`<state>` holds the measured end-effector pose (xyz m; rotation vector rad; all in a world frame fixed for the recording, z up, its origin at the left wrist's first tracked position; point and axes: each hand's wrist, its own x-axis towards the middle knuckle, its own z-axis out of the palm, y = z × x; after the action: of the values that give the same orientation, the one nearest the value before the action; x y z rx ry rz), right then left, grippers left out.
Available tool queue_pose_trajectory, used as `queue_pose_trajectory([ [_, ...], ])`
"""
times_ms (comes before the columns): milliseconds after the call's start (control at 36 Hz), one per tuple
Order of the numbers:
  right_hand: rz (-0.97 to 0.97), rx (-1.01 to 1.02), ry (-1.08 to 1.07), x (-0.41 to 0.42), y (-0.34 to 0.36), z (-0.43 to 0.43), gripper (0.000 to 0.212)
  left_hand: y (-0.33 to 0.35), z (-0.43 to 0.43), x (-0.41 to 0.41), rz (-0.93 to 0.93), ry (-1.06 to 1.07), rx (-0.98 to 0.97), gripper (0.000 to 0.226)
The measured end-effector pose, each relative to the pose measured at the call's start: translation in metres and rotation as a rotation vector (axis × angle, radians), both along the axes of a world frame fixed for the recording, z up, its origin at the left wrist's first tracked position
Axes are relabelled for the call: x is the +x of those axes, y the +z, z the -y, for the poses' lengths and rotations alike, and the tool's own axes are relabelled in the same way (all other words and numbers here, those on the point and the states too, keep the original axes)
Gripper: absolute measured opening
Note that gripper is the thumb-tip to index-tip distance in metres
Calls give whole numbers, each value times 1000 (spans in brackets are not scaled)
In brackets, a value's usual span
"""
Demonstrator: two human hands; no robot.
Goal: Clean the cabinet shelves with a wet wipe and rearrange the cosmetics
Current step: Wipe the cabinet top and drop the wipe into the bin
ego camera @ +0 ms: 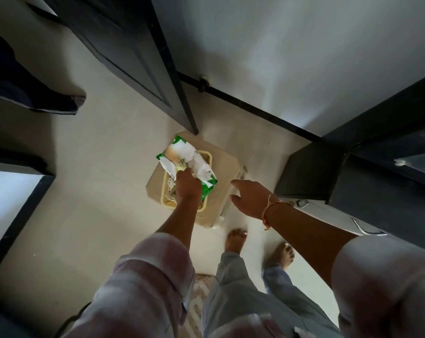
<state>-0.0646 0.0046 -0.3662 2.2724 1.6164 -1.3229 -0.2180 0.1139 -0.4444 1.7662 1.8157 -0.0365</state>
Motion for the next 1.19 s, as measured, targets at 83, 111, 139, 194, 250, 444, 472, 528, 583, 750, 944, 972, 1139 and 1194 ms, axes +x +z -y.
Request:
queue_pose_trajectory([
  [83,-11,27,-4,-2,4,-1,55,10,7,-1,83,118,11,34],
  [111,-14,37,-7,-3,6,-2,55,15,10,-1,127,149,21,35],
  [139,-16,48,-12,-3,8,-2,54,20,13,-1,178,177,40,35],
  [194,-32,76,-39,-5,11,-3,53,31,20,-1,299,248,54,35],
  [250,-73,112,-98,-7,15,-3,53,44,29,2,400,331,1,36],
  [444,-203,261,-370,-3,24,12,67,76,61,19,933,508,-523,38],
  [472,-205,259,-385,0,24,17,66,79,65,24,994,524,-590,38],
  [528,-182,253,-399,8,26,29,61,87,74,35,1090,559,-717,38],
  [583,-153,255,-439,16,27,43,56,91,82,47,1146,589,-807,38],
  [750,-160,272,-725,40,29,100,42,89,120,83,1003,390,-826,22],
  [944,-248,273,-1170,73,17,184,34,81,182,136,687,9,-696,10],
  [972,-284,276,-1252,77,15,196,35,80,193,145,639,-28,-672,10],
  [1139,-202,325,-1518,117,6,275,13,80,255,203,348,-541,-385,14],
  [1194,-86,333,-1587,136,3,309,12,80,271,226,328,-750,-273,25],
])
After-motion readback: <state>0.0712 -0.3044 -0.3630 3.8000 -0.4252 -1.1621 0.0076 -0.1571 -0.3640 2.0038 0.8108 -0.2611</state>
